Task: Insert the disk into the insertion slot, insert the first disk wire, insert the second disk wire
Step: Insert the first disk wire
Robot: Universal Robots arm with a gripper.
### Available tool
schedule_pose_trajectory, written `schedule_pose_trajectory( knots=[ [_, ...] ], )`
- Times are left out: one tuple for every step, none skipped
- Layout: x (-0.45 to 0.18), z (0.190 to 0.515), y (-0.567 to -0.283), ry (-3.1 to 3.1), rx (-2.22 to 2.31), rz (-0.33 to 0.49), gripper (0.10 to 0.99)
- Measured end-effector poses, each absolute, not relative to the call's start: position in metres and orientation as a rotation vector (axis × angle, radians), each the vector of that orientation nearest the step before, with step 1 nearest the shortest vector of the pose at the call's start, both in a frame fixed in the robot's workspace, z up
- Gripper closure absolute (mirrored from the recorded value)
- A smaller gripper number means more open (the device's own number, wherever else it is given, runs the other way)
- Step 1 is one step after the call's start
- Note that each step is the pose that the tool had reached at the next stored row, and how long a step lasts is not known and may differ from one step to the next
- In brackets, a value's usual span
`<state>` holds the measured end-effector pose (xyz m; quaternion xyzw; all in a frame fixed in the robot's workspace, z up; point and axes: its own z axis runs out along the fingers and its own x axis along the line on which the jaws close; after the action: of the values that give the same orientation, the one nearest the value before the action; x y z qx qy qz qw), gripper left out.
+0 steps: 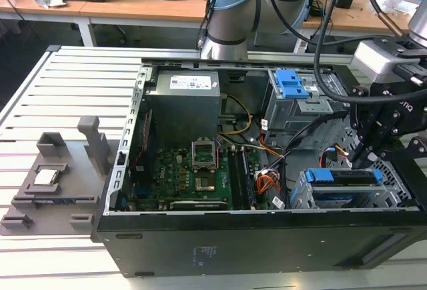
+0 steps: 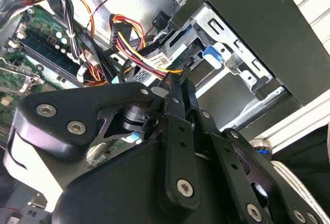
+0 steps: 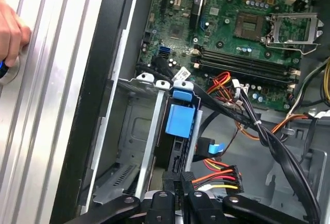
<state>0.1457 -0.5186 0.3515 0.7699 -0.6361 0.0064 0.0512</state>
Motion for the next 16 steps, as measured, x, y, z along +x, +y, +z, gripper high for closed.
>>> schedule_pose_trajectory(
  knots=[
    [0.1457,0.3515,-0.5186,-1.949,2.332,0.019,0.922],
    [0.1457,0.3515,-0.5186,-1.968,2.315,0.017,0.922],
    [0.1457,0.3515,-0.5187,-1.987,2.299,0.016,0.922],
    [0.1457,0.3515,-0.5186,-2.002,2.285,0.015,0.922],
    [0.1457,0.3515,-0.5186,-2.016,2.273,0.014,0.922],
    [0.1457,0.3514,-0.5186,-2.040,2.252,0.013,0.922],
    [0.1458,0.3515,-0.5186,-2.062,2.231,0.011,0.922],
    [0.1458,0.3514,-0.5186,-2.085,2.209,0.010,0.922],
    [0.1459,0.3514,-0.5186,-2.111,2.184,0.008,0.922],
    [0.1459,0.3514,-0.5186,-2.126,2.169,0.007,0.922],
    [0.1460,0.3515,-0.5186,-2.137,2.159,0.006,0.922],
    [0.1460,0.3514,-0.5186,-2.149,2.146,0.006,0.922],
    [0.1460,0.3514,-0.5186,-2.158,2.137,0.005,0.922],
    [0.1461,0.3514,-0.5186,-2.171,2.124,0.004,0.922],
    [0.1461,0.3514,-0.5186,-2.181,2.114,0.003,0.922],
    [0.1461,0.3514,-0.5186,-2.195,2.099,0.003,0.922]
  ],
)
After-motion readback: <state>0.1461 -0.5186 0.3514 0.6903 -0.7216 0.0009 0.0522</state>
